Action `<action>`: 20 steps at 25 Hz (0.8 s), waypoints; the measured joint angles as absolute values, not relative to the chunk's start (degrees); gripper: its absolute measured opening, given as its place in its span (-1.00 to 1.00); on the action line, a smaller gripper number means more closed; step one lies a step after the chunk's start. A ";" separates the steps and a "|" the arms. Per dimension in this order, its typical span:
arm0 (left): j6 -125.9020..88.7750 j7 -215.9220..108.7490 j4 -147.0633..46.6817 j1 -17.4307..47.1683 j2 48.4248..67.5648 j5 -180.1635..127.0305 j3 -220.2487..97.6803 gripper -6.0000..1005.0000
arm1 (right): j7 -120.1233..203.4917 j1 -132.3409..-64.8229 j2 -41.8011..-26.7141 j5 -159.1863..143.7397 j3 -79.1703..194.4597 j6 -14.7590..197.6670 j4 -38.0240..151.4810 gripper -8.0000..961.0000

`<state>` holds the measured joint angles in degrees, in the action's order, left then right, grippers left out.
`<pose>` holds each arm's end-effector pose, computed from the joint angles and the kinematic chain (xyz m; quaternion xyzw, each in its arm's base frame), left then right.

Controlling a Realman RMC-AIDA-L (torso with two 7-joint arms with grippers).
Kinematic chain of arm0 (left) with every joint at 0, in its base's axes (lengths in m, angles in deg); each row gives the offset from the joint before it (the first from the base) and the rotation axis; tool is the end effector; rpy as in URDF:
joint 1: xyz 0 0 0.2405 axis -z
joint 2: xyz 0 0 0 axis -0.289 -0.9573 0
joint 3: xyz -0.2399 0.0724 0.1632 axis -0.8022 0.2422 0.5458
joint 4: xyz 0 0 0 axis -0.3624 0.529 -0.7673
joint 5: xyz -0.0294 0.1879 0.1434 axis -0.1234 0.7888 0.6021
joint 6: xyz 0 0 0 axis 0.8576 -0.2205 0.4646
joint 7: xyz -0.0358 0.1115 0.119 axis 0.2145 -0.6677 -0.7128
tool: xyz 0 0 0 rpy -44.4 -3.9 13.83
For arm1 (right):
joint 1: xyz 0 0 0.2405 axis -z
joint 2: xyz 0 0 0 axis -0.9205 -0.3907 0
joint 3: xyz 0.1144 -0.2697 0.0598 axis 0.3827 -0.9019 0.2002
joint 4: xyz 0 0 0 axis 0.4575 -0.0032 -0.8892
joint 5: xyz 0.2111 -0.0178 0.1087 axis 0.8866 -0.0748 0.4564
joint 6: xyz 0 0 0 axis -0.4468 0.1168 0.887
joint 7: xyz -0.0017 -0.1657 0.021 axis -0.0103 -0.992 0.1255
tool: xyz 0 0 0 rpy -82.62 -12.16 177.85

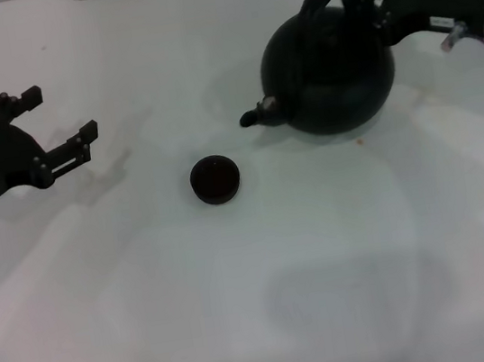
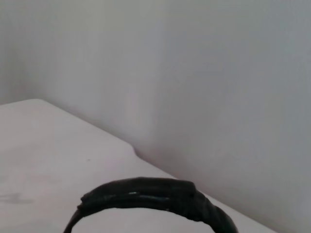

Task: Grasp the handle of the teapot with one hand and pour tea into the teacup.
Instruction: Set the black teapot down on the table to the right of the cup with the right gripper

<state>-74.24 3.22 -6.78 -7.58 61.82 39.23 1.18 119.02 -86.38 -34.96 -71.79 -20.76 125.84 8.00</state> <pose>-0.3658 0.3441 -0.0351 -0.8906 -0.1682 -0.2176 0.3623 0.2996 0.4295 -0.0415 -0.9015 0.1961 0.1702 0.3463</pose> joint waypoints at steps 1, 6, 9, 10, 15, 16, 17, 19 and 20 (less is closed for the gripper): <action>-74.24 3.22 -6.78 -7.54 61.82 39.23 1.18 0.75 | 119.02 -86.26 -34.85 -71.85 -20.24 125.90 8.02 -0.72; -74.23 3.22 -6.79 -7.17 61.76 39.23 1.18 0.75 | 119.00 -85.45 -34.27 -71.86 -19.09 126.03 8.20 -0.72; -74.23 3.22 -6.79 -7.05 61.74 39.23 1.18 0.75 | 118.98 -84.91 -34.20 -71.86 -18.94 125.86 8.75 -0.72; -74.22 3.21 -6.79 -6.99 61.74 39.23 1.18 0.75 | 118.97 -84.88 -34.20 -71.87 -18.74 125.84 9.16 -0.72; -74.16 3.22 -7.06 -6.44 61.72 39.23 1.18 0.75 | 118.83 -84.85 -34.34 -71.89 -17.77 125.94 11.05 -0.72; -74.15 3.22 -7.20 -6.32 61.69 39.23 1.18 0.75 | 118.81 -84.85 -34.42 -71.97 -17.74 125.94 11.17 -0.72; -74.12 3.22 -7.33 -6.20 61.66 39.23 1.18 0.75 | 118.80 -84.85 -34.50 -72.10 -17.72 125.89 11.23 -0.72; -74.03 3.16 -7.53 -6.00 61.63 39.22 1.18 0.75 | 118.77 -84.85 -34.62 -72.30 -17.67 125.81 11.45 -0.72; -73.98 3.11 -7.60 -5.90 61.63 39.23 1.18 0.75 | 118.76 -84.86 -34.66 -72.39 -17.66 125.79 11.64 -0.72</action>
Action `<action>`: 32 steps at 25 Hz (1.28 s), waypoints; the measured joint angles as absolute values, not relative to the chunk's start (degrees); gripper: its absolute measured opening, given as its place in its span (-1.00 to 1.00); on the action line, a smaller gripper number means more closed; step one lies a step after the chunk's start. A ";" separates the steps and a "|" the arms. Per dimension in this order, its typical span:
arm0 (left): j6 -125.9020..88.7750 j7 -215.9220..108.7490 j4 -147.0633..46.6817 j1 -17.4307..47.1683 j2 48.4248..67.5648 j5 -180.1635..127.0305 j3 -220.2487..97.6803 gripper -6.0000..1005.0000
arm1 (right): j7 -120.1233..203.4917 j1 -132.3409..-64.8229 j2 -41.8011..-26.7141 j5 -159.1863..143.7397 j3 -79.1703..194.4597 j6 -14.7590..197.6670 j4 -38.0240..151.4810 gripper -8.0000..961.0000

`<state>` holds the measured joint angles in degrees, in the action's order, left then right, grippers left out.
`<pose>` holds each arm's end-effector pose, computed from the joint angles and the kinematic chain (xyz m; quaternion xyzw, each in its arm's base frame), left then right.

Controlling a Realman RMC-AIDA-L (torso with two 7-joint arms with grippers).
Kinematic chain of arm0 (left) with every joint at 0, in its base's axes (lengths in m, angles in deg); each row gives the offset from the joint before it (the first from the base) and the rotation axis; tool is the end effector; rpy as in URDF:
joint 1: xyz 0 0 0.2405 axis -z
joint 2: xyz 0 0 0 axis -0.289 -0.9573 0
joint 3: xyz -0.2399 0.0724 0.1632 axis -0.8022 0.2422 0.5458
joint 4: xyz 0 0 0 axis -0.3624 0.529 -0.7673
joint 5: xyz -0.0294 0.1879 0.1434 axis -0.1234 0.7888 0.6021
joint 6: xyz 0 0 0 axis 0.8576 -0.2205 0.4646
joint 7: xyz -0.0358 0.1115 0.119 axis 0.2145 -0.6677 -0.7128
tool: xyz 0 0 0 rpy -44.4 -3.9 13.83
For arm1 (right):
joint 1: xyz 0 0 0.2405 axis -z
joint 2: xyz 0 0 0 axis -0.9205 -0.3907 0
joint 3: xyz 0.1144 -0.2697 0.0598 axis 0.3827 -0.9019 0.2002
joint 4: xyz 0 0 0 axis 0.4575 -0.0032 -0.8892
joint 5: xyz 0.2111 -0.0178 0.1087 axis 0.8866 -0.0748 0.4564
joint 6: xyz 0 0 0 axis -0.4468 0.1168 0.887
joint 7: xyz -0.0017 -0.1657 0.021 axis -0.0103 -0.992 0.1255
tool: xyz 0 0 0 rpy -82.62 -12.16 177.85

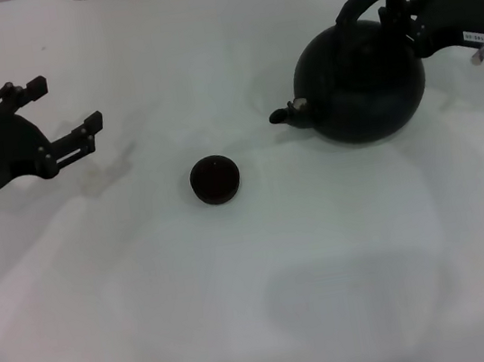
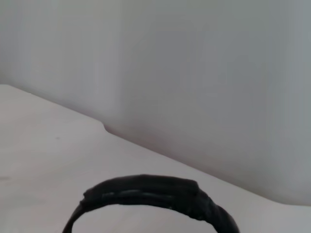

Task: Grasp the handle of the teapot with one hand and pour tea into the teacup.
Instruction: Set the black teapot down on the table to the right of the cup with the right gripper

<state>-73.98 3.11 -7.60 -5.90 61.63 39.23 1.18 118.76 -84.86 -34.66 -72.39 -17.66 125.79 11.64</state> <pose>-0.3601 0.3532 -0.0362 -0.8929 -0.1612 -0.2190 0.3590 0.3378 0.4199 -0.0334 -0.8871 0.2389 0.1525 0.3642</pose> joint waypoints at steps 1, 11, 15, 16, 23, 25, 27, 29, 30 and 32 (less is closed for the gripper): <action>-73.95 3.02 -7.68 -5.79 61.63 39.23 1.18 0.75 | 118.73 -84.91 -34.67 -72.41 -17.64 125.77 11.84 -0.72; -73.94 2.53 -8.15 -5.54 61.64 39.22 1.18 0.75 | 116.86 -84.69 -35.19 -72.51 -16.35 125.59 12.17 -0.73; -74.11 2.52 -8.18 -5.55 61.64 39.22 1.18 0.75 | 115.71 -84.42 -35.66 -72.60 -15.56 125.55 12.14 -0.73; -74.14 2.51 -8.19 -5.55 61.64 39.22 1.18 0.75 | 115.63 -84.41 -35.74 -72.63 -15.44 125.55 12.14 -0.73; -74.24 2.51 -8.19 -5.55 61.64 39.23 1.18 0.75 | 115.61 -84.33 -35.80 -73.20 -15.39 125.56 12.24 -0.73; -74.28 2.51 -8.20 -5.55 61.64 39.23 1.18 0.75 | 115.61 -84.34 -35.81 -73.23 -15.39 125.58 12.38 -0.73; -74.29 2.51 -8.19 -5.56 61.64 39.23 1.18 0.75 | 115.60 -84.33 -35.85 -73.21 -15.38 125.57 12.46 -0.73; -74.30 2.51 -8.19 -5.56 61.64 39.22 1.18 0.75 | 115.60 -84.32 -35.87 -73.20 -15.37 125.57 12.48 -0.74; -74.31 2.51 -8.19 -5.56 61.64 39.23 1.18 0.75 | 115.60 -84.32 -35.88 -73.20 -15.37 125.57 12.49 -0.74; -74.32 2.51 -8.19 -5.60 61.64 39.23 1.18 0.74 | 115.59 -84.32 -35.89 -73.21 -15.37 125.58 12.51 -0.74</action>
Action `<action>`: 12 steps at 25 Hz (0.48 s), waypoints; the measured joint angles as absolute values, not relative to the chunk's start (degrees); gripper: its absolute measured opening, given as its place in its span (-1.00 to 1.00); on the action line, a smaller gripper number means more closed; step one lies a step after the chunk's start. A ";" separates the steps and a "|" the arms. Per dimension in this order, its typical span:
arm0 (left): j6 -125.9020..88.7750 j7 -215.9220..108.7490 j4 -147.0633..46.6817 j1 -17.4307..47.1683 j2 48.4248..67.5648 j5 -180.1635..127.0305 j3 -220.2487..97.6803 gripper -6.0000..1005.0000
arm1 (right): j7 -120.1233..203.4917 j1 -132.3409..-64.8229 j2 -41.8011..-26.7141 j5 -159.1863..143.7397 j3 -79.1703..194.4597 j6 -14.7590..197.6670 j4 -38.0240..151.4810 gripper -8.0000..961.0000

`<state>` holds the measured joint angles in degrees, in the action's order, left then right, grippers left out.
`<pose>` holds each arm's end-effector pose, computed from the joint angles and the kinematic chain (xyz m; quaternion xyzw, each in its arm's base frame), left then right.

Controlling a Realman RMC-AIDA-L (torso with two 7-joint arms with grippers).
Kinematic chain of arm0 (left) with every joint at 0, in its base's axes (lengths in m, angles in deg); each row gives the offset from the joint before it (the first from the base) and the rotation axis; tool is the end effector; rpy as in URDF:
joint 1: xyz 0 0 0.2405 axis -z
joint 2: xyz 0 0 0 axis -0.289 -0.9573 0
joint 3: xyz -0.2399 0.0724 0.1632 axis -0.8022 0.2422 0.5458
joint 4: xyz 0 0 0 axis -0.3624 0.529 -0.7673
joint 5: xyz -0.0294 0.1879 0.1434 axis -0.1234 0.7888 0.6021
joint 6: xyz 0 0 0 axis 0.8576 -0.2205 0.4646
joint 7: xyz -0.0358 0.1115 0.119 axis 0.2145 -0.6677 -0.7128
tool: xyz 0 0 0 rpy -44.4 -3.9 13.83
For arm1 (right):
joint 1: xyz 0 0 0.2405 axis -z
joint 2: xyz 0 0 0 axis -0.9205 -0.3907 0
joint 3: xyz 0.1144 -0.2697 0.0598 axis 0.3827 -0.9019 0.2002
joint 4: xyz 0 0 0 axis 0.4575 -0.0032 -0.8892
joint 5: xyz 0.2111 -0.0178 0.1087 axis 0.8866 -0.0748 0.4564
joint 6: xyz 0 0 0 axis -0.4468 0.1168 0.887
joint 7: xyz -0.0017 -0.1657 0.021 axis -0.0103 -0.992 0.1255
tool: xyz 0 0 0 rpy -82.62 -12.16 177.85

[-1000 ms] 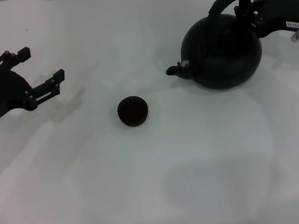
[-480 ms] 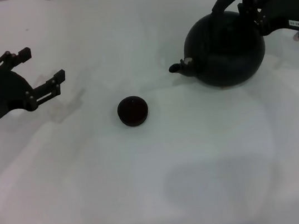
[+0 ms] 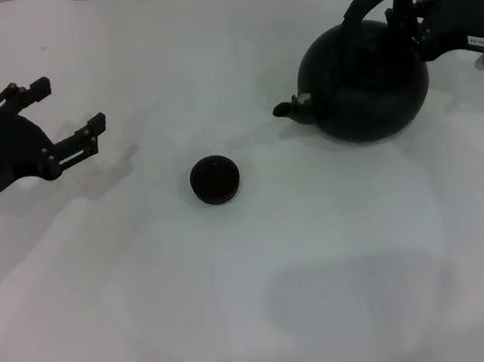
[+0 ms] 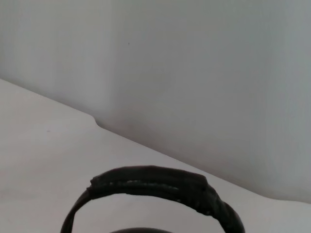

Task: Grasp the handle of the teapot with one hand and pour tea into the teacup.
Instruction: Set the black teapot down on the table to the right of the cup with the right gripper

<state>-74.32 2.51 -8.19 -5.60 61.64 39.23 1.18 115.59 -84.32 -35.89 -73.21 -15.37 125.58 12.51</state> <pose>-0.3595 0.3530 -0.0384 -0.8946 -0.1579 -0.2194 0.3559 0.3460 0.4165 -0.0350 -0.8843 0.2334 0.1450 0.3775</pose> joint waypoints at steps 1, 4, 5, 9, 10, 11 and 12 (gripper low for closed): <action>-74.32 2.52 -8.19 -5.63 61.64 39.23 1.18 0.75 | 115.59 -84.31 -35.89 -73.23 -15.38 125.59 12.54 -0.74; -74.35 2.51 -8.18 -5.65 61.64 39.23 1.18 0.75 | 115.57 -84.32 -35.92 -73.28 -15.38 125.58 12.57 -0.71; -74.37 2.52 -8.15 -5.67 61.64 39.23 1.18 0.75 | 115.54 -84.32 -35.94 -73.28 -15.37 125.58 12.56 -0.70; -74.56 2.52 -8.08 -5.74 61.64 39.23 1.18 0.75 | 115.53 -84.23 -35.99 -73.30 -15.36 125.60 12.54 -0.63; -74.66 2.51 -8.07 -5.74 61.64 39.23 1.18 0.75 | 115.53 -84.15 -36.01 -73.29 -15.33 125.60 12.54 -0.60; -74.77 2.52 -8.06 -5.74 61.64 39.23 1.18 0.75 | 115.53 -84.03 -36.02 -73.28 -15.32 125.62 12.52 -0.57; -74.86 2.51 -8.05 -5.74 61.64 39.23 1.18 0.75 | 115.53 -83.92 -36.03 -73.27 -15.28 125.66 12.51 -0.54</action>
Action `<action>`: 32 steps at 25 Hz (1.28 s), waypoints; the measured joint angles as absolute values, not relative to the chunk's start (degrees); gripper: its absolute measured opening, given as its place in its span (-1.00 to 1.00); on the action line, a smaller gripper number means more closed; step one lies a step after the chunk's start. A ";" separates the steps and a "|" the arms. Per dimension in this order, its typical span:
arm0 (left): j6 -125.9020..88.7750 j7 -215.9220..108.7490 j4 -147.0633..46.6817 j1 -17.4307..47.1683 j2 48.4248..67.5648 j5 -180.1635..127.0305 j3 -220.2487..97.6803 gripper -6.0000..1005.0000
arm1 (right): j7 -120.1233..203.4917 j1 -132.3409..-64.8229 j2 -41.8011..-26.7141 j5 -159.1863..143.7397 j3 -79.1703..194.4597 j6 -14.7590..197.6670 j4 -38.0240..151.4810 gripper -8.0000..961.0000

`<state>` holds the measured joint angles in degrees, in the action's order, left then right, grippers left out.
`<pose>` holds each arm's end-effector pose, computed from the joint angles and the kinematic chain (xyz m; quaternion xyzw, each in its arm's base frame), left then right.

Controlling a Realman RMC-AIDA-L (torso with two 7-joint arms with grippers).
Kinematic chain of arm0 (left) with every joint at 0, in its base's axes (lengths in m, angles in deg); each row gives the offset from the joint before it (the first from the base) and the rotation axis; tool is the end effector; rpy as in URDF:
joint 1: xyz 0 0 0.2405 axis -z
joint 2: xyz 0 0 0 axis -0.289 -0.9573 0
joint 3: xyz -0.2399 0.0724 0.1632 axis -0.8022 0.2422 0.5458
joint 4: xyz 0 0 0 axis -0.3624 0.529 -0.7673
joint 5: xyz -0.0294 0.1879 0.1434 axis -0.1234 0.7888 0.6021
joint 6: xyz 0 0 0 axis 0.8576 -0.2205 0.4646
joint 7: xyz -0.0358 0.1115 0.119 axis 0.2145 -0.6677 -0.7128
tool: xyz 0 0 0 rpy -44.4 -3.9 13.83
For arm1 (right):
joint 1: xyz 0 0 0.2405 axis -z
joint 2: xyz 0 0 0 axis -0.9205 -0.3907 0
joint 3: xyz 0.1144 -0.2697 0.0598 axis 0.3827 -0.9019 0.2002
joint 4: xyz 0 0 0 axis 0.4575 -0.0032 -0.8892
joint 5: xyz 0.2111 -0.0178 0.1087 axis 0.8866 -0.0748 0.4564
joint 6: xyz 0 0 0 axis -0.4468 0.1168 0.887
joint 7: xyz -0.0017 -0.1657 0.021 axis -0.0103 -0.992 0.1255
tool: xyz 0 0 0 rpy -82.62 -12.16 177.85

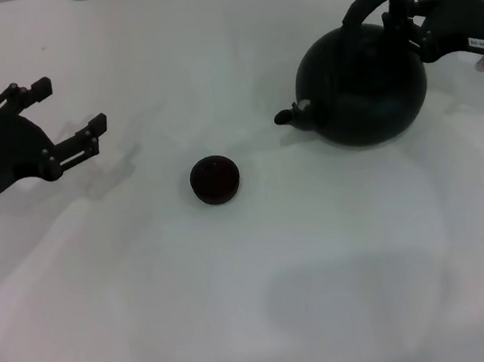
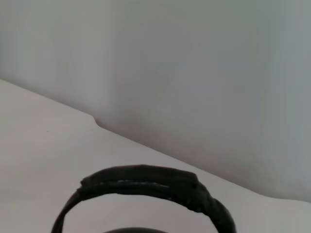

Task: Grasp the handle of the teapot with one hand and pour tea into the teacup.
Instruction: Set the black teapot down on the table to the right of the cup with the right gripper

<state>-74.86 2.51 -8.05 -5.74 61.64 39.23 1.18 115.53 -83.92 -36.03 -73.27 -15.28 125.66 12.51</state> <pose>-0.3585 0.3517 -0.0382 -0.8952 -0.1560 -0.2220 0.3535 0.3483 0.4139 -0.0359 -0.8836 0.2364 0.1445 0.3775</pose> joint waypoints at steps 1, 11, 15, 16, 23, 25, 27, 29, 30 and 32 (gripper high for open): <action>-74.90 2.51 -8.02 -5.76 61.64 39.23 1.18 0.75 | 115.52 -83.81 -36.04 -73.26 -15.16 125.67 12.50 -0.51; -75.07 2.51 -7.85 -5.91 61.64 39.23 1.18 0.75 | 114.98 -82.84 -36.10 -73.75 -13.62 125.51 12.92 -0.30; -75.13 2.52 -7.83 -5.96 61.64 39.23 1.18 0.75 | 114.98 -82.48 -36.08 -73.61 -13.13 125.72 13.03 -0.29; -75.13 2.52 -7.83 -5.97 61.64 39.23 1.18 0.75 | 114.98 -82.33 -36.08 -73.53 -13.11 125.79 13.01 -0.28; -75.13 2.51 -8.06 -5.99 61.65 39.23 1.18 0.75 | 114.98 -82.06 -36.24 -73.35 -13.07 126.19 12.32 -0.12; -75.13 2.48 -8.08 -6.06 61.69 39.23 1.18 0.75 | 114.93 -82.06 -36.24 -73.29 -13.06 126.34 12.27 -0.08; -75.13 2.47 -8.09 -6.11 61.73 39.23 1.18 0.75 | 114.62 -82.08 -36.24 -73.18 -13.05 126.37 12.23 -0.09; -75.13 2.46 -8.10 -6.10 61.73 39.23 1.18 0.75 | 114.33 -82.15 -36.25 -73.05 -13.05 126.43 12.21 -0.09; -75.13 2.46 -8.10 -6.10 61.73 39.23 1.18 0.75 | 114.27 -82.20 -36.28 -73.02 -13.05 126.50 12.19 -0.09; -75.16 2.45 -8.11 -6.13 61.73 39.23 1.18 0.75 | 114.26 -82.24 -36.32 -72.99 -13.06 126.84 12.12 -0.09</action>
